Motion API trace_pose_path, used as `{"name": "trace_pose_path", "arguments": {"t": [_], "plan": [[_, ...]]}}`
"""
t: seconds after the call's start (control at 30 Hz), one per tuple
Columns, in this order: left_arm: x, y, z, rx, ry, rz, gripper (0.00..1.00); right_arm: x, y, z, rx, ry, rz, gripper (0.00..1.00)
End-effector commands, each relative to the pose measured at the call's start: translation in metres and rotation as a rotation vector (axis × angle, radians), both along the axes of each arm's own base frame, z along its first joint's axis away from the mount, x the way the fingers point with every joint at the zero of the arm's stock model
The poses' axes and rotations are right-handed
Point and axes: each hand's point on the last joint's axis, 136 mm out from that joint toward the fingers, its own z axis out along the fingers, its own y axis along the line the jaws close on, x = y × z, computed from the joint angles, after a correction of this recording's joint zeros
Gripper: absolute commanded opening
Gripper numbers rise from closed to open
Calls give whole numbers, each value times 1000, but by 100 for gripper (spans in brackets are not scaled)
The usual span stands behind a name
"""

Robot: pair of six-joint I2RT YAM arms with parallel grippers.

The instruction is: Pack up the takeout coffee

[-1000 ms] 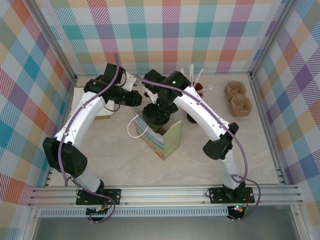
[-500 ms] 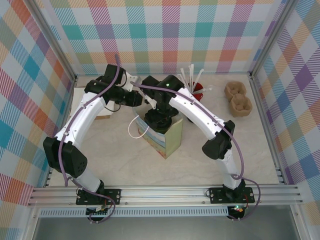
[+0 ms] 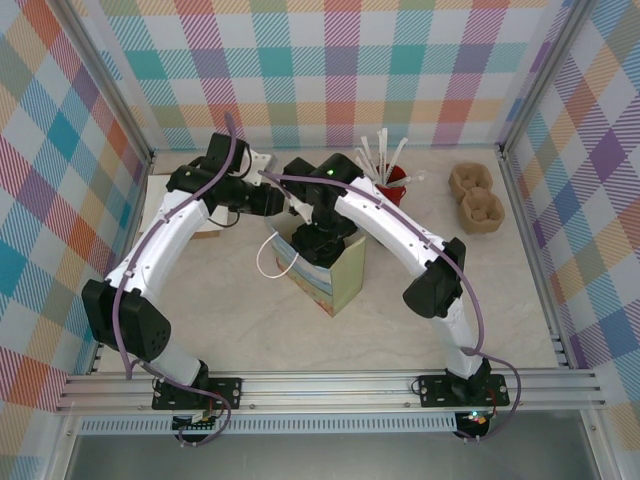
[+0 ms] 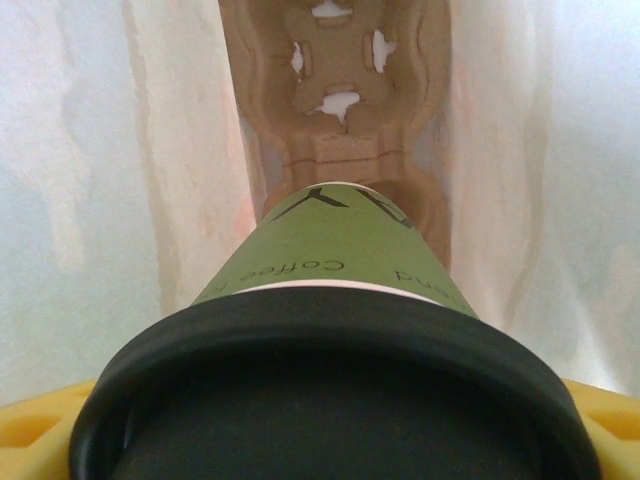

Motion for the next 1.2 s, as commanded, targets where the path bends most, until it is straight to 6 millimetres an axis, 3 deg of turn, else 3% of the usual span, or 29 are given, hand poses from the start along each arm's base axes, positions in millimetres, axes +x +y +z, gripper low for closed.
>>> {"name": "trace_pose_path", "arguments": {"t": [0.0,0.5,1.17], "plan": [[-4,8,7,2,-22,27,33,-5,-11,-8,-47,36,27,78],[-6,8,3,1,-12,23,35,-3,-8,-31,-46,65,45,78],[-2,9,3,5,-19,31,35,-3,-8,-38,-19,70,59,79]]}}
